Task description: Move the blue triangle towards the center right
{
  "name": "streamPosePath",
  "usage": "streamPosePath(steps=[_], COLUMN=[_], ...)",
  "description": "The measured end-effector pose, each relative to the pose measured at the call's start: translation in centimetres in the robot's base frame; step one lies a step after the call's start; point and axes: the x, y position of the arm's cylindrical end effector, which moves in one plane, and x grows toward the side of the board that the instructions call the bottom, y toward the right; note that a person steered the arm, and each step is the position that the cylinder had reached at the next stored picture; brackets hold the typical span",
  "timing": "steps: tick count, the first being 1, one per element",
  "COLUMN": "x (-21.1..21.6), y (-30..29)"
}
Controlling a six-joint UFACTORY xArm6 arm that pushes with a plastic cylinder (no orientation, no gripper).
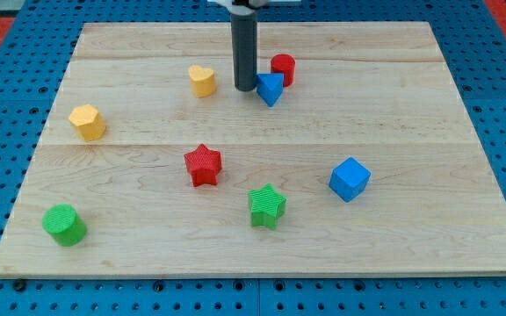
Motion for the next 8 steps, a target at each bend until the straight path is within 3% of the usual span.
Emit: streamPosePath(steps=[1, 2, 4, 5, 8], x=[-0.4, 2.3, 3.9, 7.4, 7.3], y=[3.4, 5.9, -1.7, -1.9, 10.9])
